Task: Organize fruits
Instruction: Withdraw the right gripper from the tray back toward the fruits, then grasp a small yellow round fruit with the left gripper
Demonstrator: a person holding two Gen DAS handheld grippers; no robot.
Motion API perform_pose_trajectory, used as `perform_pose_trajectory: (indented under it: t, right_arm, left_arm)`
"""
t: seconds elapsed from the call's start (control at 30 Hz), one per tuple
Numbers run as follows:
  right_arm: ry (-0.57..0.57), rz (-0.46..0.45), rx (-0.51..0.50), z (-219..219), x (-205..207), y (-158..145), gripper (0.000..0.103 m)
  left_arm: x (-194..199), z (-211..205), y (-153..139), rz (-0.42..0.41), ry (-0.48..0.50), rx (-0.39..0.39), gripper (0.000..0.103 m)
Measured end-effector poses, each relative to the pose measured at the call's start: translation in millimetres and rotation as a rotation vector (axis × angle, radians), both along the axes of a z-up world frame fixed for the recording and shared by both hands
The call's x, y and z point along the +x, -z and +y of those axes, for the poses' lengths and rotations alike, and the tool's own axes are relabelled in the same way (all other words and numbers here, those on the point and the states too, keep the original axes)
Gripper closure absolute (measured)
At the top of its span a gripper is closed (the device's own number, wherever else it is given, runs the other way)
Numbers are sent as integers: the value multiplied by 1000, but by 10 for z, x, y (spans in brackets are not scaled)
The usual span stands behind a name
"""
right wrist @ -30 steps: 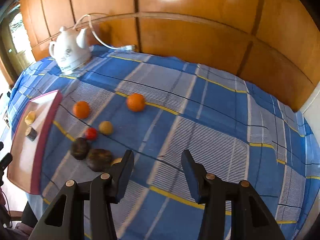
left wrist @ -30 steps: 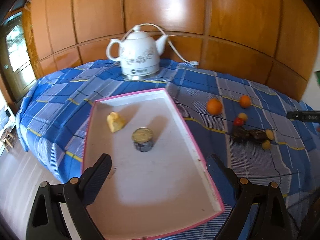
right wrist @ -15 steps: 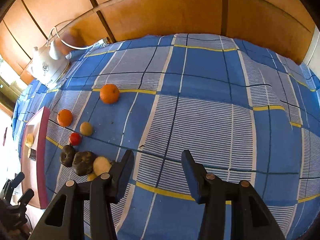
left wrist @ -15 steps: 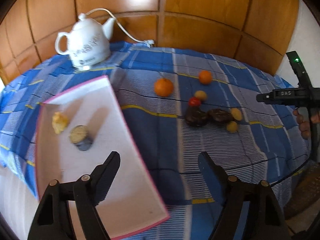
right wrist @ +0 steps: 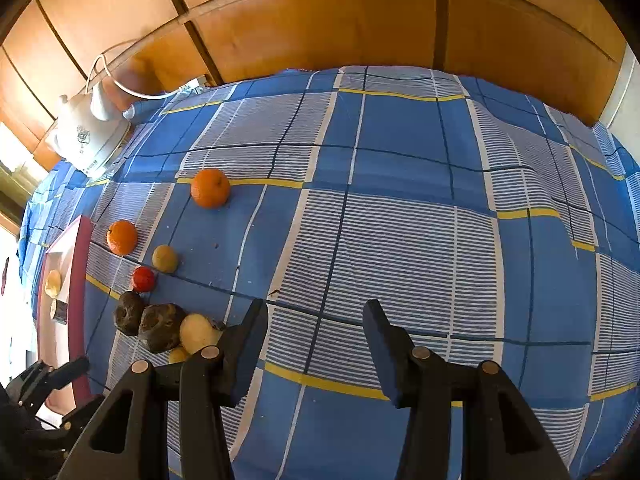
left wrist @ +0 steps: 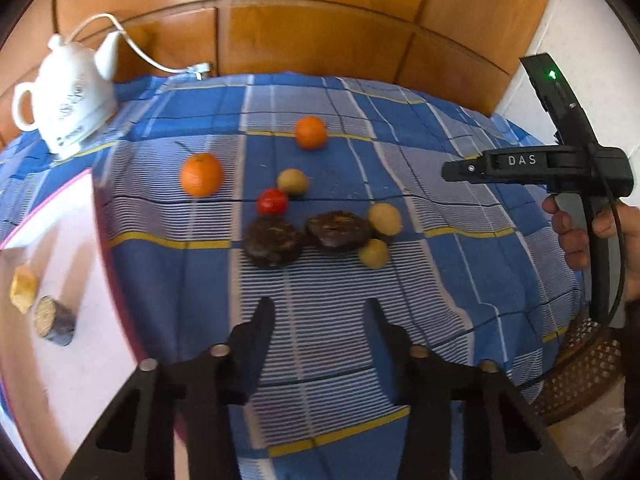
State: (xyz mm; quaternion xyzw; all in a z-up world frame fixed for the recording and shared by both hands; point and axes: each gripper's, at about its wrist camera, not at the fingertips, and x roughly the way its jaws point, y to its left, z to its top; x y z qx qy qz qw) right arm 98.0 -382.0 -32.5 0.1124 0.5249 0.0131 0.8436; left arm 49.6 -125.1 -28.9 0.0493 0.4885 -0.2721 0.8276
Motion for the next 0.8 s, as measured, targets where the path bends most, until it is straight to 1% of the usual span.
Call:
perform_pose_trajectory:
  t: [0.13, 0.2, 0.3, 0.37, 0.53, 0.67, 0.8]
  right_arm:
    - [-9, -8, -2, 28, -4, -19, 53]
    - [-11, -11, 1, 32, -8, -23, 53]
    - [-10, -17, 7, 30, -11, -36, 53]
    - [-8, -21, 10, 24, -12, -49, 53]
    - [-5, -32, 19, 14, -6, -79, 53]
    - [-11, -39, 26, 28, 2, -99, 53]
    - [-17, -41, 24, 44, 6, -103, 53]
  left_arm:
    - [-7, -171, 29, 29, 57, -26, 70]
    - [-5, -278, 49, 37, 82, -29, 72]
    - [30, -424, 105, 55, 94, -36, 72]
    - [56, -506, 143, 63, 93, -38, 72]
    - [169, -680, 279, 77, 70, -15, 72]
    - [256, -737, 369, 60, 33, 20, 72]
    - [348, -751, 422, 64, 3, 13, 72]
